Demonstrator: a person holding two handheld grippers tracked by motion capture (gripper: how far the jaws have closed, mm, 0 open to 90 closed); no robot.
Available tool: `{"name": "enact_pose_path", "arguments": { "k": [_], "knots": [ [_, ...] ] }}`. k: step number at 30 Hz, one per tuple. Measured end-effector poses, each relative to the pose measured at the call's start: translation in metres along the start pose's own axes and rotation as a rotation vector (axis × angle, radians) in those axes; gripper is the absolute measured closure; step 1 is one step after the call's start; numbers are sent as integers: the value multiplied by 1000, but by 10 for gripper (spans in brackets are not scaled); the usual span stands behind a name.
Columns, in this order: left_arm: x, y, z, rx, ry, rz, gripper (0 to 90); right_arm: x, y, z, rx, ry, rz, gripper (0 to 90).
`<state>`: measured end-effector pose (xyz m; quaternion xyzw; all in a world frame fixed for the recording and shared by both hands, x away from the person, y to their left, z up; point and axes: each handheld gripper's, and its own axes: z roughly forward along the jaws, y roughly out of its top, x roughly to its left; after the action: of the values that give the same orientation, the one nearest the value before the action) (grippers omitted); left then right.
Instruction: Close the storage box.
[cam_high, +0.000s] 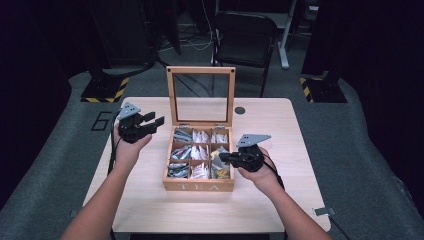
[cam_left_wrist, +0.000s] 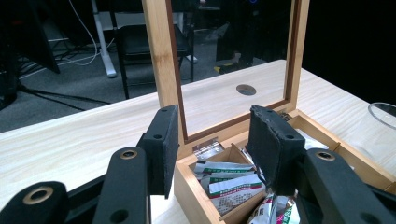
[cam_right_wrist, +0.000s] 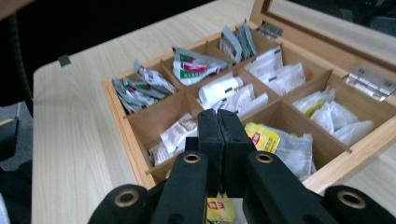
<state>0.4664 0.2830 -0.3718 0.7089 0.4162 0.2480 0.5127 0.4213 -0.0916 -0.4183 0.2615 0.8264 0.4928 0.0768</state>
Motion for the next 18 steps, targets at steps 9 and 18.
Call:
{"name": "enact_pose_path", "arguments": {
  "k": [9, 18],
  "knots": [
    [3, 1, -3, -5, 1, -8, 531, 2, 23, -14, -30, 1, -35, 890],
    [4, 1, -3, -5, 1, -11, 531, 2, 40, -20, -38, -2, -56, 891]
  ]
}}
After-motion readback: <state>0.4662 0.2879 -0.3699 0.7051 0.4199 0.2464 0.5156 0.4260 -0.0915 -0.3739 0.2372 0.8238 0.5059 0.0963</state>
